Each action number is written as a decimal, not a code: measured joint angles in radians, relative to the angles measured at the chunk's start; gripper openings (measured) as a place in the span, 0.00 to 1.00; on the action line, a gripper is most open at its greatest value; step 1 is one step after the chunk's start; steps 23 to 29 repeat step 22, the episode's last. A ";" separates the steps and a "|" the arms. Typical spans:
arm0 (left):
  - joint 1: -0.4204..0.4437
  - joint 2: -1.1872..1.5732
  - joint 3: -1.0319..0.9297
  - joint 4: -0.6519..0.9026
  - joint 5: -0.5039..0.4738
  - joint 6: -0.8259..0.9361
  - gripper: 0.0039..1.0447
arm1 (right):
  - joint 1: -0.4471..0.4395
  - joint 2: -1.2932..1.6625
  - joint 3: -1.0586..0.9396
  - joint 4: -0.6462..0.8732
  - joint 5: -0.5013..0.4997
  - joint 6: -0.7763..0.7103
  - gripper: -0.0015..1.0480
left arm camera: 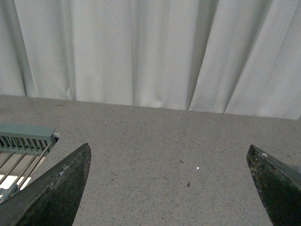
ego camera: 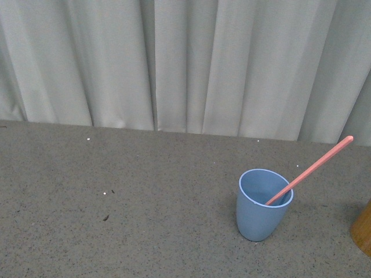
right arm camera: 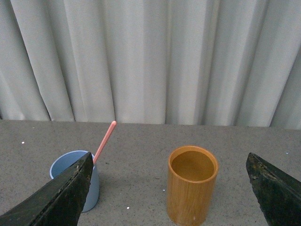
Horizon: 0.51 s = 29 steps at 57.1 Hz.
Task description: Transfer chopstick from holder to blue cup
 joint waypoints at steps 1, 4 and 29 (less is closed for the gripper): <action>0.000 0.000 0.000 0.000 0.000 0.000 0.94 | 0.000 0.000 0.000 0.000 0.000 0.000 0.91; 0.000 0.000 0.000 0.000 0.000 0.000 0.94 | 0.000 0.000 0.000 0.000 0.000 0.000 0.91; 0.000 0.000 0.000 0.000 0.000 0.000 0.94 | 0.000 0.000 0.000 0.000 0.000 0.000 0.91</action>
